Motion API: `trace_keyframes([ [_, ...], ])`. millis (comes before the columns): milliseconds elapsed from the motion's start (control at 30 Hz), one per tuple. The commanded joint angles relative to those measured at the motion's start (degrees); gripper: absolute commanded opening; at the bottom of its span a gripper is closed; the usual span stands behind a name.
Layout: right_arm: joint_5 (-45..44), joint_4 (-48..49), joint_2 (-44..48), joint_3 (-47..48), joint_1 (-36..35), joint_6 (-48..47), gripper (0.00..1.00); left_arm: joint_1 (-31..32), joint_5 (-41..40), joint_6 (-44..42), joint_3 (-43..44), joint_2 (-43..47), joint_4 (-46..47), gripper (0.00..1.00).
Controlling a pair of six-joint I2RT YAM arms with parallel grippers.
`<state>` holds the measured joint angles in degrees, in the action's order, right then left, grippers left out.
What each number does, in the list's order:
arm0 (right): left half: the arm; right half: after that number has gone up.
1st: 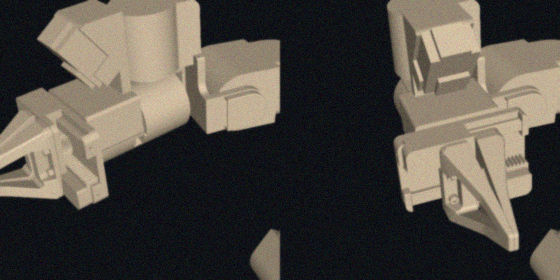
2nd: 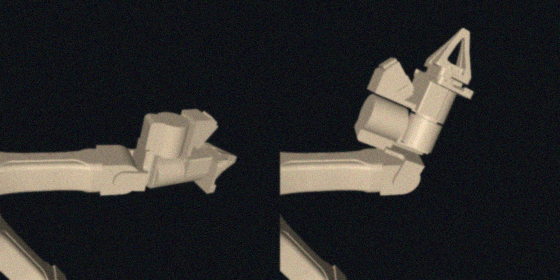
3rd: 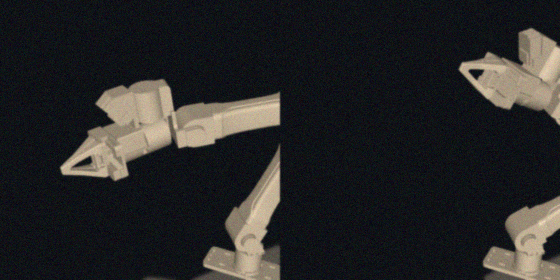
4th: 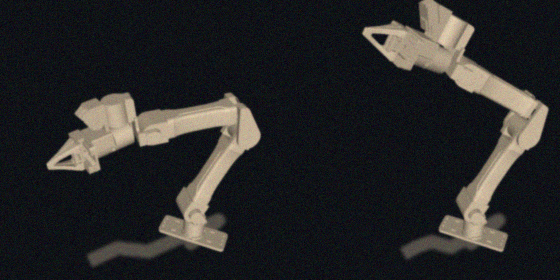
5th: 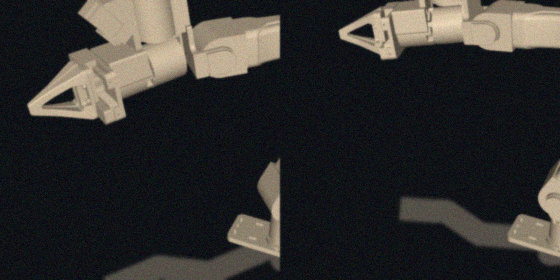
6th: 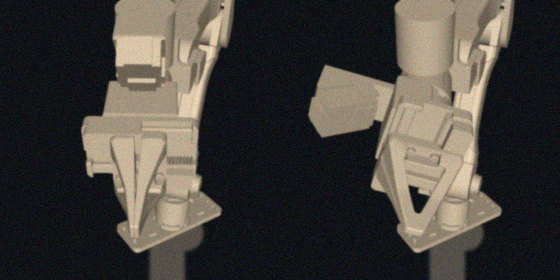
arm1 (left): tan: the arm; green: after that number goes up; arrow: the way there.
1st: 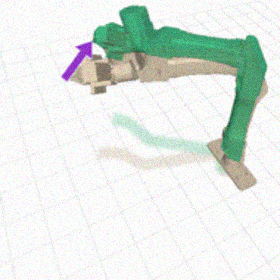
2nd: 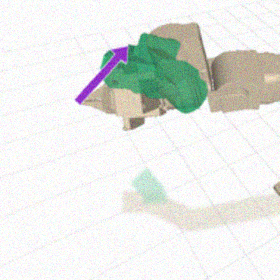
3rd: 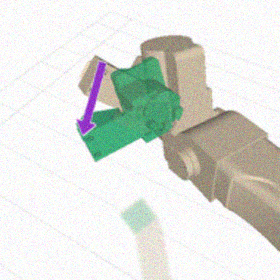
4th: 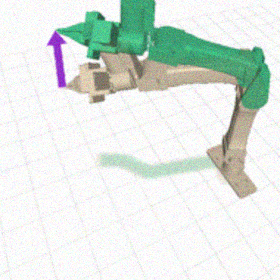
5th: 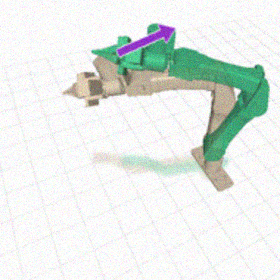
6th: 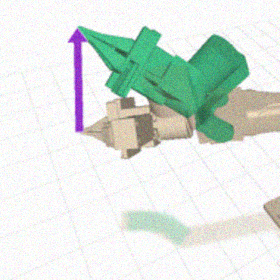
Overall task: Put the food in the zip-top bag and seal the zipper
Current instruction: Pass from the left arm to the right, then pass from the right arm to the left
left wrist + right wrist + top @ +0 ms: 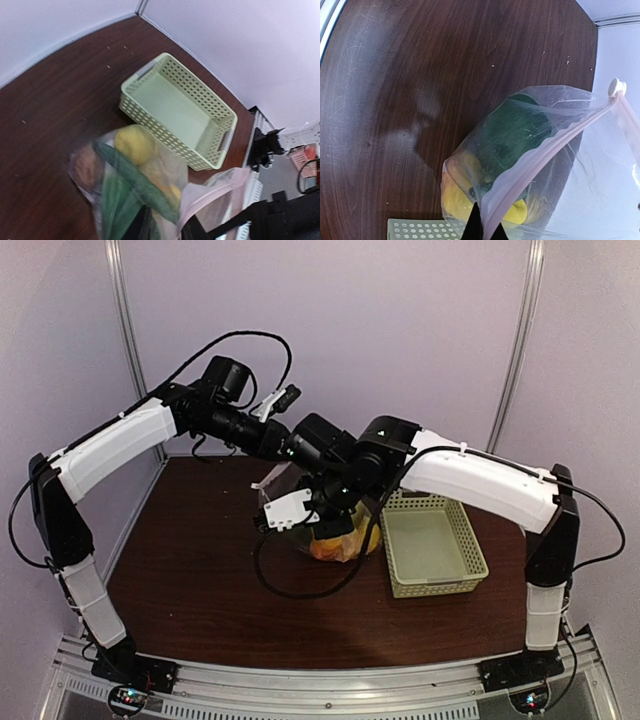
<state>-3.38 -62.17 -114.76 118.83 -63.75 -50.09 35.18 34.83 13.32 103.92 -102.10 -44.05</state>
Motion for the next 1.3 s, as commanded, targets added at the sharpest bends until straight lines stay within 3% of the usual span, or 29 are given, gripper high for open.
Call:
trace_keyframes([
  [0,-2.85,1.69,9.16,-4.12,-0.15,-2.43,0.00,-0.29,-16.13,-6.27,-4.68,9.34,7.21,0.30],
  [133,-0.64,4.83,16.25,-7.89,1.17,-2.71,0.00,-0.29,-21.20,-5.92,-20.86,22.68,24.12,0.46],
  [267,1.23,5.84,18.08,-9.39,2.82,-1.68,0.00,-0.13,-17.01,-0.77,-43.96,38.06,44.97,0.65],
  [400,4.08,5.48,19.59,-9.78,4.59,-1.00,0.00,0.22,-14.80,4.11,-55.83,45.76,52.23,0.69],
  [600,12.05,5.20,21.33,-12.40,6.85,0.23,0.00,0.80,-10.14,10.69,-59.95,41.78,61.00,0.69],
  [733,16.69,5.39,22.62,-13.69,6.75,1.23,0.00,0.86,-8.93,15.43,-55.88,32.36,61.90,0.69],
  [900,18.42,5.78,23.99,-13.27,6.79,2.29,0.00,1.60,1.65,20.51,-50.00,21.05,62.39,0.65],
  [1067,18.15,5.78,24.03,-14.22,6.80,2.21,0.01,2.05,3.00,23.14,-53.60,21.36,68.50,0.64],
  [1267,18.40,5.83,23.07,-15.10,6.79,2.14,0.02,2.01,-0.52,22.47,-60.57,29.15,71.74,0.63],
])
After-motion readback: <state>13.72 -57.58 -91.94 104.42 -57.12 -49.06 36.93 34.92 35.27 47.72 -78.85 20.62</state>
